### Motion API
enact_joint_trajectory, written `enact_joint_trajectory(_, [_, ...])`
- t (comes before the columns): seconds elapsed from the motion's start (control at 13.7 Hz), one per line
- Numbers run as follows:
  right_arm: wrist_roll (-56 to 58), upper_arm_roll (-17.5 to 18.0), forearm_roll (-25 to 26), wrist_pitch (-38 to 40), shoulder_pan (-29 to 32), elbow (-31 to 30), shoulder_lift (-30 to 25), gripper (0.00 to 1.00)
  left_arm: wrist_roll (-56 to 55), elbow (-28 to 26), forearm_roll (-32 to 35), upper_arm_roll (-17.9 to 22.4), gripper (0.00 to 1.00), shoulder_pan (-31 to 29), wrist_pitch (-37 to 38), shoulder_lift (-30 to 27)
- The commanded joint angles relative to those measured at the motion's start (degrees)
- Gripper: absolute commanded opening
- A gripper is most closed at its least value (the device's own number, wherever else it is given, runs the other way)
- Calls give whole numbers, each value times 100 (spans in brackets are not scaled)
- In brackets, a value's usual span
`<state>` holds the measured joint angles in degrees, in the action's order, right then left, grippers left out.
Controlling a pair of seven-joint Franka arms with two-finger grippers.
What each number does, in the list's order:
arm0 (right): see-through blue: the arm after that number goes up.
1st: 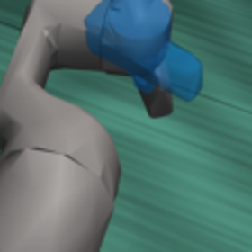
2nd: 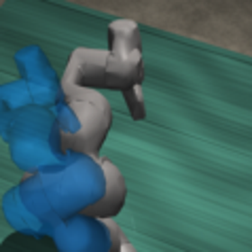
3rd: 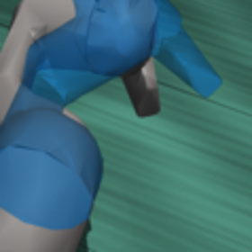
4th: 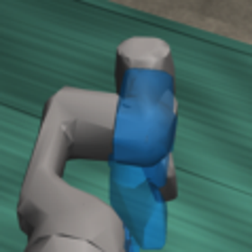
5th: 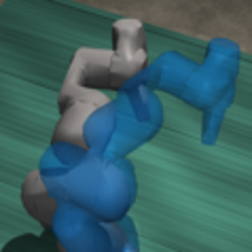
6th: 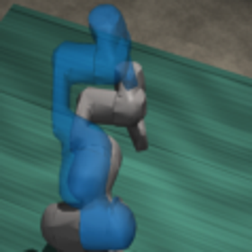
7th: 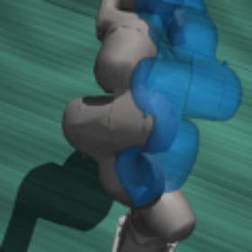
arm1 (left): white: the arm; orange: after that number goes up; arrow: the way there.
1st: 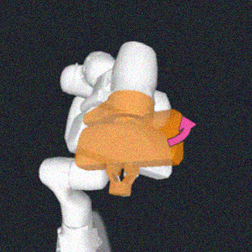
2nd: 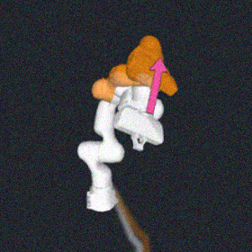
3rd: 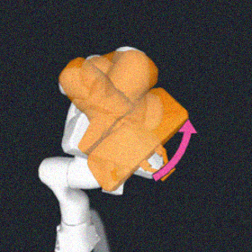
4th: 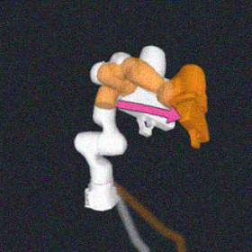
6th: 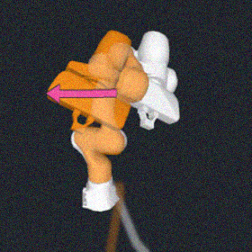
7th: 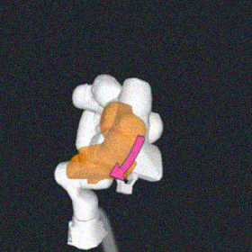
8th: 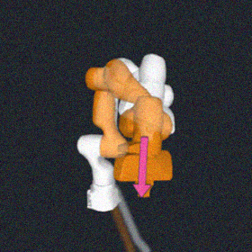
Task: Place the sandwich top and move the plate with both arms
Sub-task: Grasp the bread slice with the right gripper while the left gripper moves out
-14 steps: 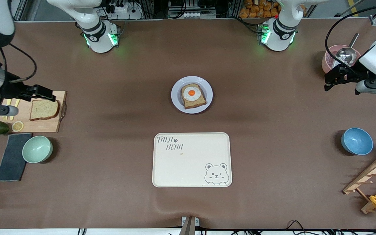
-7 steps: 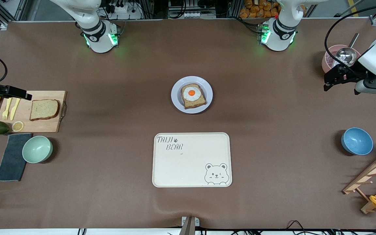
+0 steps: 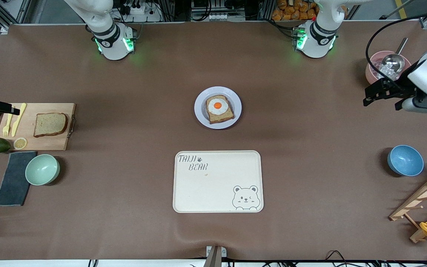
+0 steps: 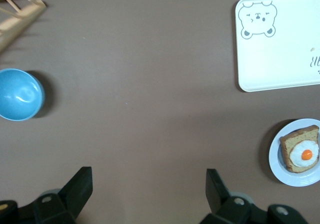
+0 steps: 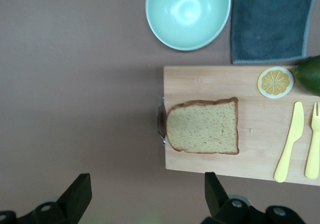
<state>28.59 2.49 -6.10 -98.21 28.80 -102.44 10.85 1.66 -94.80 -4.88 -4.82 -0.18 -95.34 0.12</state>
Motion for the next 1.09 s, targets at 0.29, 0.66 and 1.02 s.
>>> enact_joint_trajectory(0.29, [1700,102,-163,-733,609,-101,856,100,-166,-135,-127,-36,100,0,-19,23])
enact_joint_trajectory(0.66, [2265,111,-259,-1262,820,-75,1507,87,-174,-249,-127,-54,100,53,-125,127])
enact_joint_trajectory(1.02, [2387,120,-330,-1762,1101,-40,1990,76,-438,-1021,-714,-98,100,62,-624,242])
